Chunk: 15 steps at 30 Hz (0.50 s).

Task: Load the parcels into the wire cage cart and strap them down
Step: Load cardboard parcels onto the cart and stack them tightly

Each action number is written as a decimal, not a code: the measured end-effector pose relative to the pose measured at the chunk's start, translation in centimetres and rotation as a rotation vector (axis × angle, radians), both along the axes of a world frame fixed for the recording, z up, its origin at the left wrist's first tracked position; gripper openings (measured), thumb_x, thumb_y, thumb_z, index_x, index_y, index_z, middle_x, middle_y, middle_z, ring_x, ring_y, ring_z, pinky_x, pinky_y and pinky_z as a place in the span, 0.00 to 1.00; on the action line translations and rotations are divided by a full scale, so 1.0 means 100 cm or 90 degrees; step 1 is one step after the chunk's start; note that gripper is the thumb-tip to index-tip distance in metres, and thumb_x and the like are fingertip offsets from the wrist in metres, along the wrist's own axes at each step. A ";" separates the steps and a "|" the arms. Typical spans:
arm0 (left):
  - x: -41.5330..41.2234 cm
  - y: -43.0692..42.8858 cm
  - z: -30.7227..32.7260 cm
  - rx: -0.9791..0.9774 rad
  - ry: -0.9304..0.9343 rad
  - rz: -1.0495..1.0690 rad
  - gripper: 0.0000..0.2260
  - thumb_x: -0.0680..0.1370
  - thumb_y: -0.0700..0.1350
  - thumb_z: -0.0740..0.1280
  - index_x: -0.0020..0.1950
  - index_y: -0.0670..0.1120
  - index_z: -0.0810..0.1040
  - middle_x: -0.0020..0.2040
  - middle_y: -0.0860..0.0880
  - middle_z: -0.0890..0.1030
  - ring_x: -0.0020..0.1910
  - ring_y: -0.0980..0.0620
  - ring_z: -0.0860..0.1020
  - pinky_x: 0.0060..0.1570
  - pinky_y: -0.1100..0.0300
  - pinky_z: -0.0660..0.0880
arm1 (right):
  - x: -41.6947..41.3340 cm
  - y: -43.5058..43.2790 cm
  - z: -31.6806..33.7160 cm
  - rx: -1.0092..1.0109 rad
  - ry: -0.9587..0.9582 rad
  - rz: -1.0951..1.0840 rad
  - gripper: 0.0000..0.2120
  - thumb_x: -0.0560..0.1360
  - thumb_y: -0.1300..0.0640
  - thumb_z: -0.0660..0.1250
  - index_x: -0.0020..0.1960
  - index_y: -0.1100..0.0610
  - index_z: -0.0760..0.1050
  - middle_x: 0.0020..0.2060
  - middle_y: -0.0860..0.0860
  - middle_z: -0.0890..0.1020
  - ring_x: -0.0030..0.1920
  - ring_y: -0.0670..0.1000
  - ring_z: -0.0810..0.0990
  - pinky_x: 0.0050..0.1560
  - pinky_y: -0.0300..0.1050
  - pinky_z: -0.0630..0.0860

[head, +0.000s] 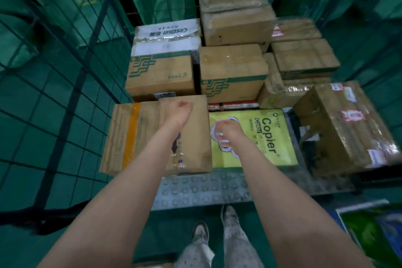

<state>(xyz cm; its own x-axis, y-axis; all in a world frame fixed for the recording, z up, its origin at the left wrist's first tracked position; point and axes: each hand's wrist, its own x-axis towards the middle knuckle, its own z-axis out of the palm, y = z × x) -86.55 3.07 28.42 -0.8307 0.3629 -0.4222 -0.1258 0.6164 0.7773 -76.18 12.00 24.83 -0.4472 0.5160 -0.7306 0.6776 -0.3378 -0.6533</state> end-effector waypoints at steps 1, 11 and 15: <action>0.008 0.001 0.003 0.010 -0.012 -0.014 0.08 0.80 0.44 0.60 0.50 0.47 0.79 0.53 0.46 0.78 0.51 0.50 0.73 0.46 0.62 0.67 | 0.008 -0.003 0.007 -0.020 0.002 -0.028 0.14 0.78 0.65 0.55 0.35 0.55 0.67 0.31 0.51 0.71 0.26 0.48 0.71 0.24 0.37 0.67; 0.115 0.023 0.013 0.018 -0.083 -0.226 0.10 0.79 0.39 0.59 0.42 0.48 0.77 0.54 0.48 0.79 0.53 0.45 0.77 0.47 0.57 0.74 | 0.156 -0.005 0.031 -0.069 0.057 -0.323 0.13 0.80 0.59 0.59 0.63 0.61 0.72 0.55 0.56 0.78 0.54 0.56 0.79 0.54 0.52 0.75; 0.168 0.039 0.017 -0.012 -0.111 -0.345 0.10 0.80 0.40 0.59 0.55 0.44 0.79 0.54 0.49 0.78 0.50 0.50 0.75 0.44 0.59 0.70 | 0.223 -0.008 0.030 -0.067 0.077 -0.463 0.16 0.80 0.58 0.59 0.66 0.62 0.70 0.51 0.56 0.79 0.50 0.56 0.78 0.54 0.52 0.74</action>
<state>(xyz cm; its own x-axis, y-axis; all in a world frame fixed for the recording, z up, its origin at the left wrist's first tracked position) -69.75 6.97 30.09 -0.4449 0.7091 -0.5470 0.0875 0.6423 0.7614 -53.91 11.16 27.87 -0.1009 0.6421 -0.7599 0.1846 -0.7385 -0.6485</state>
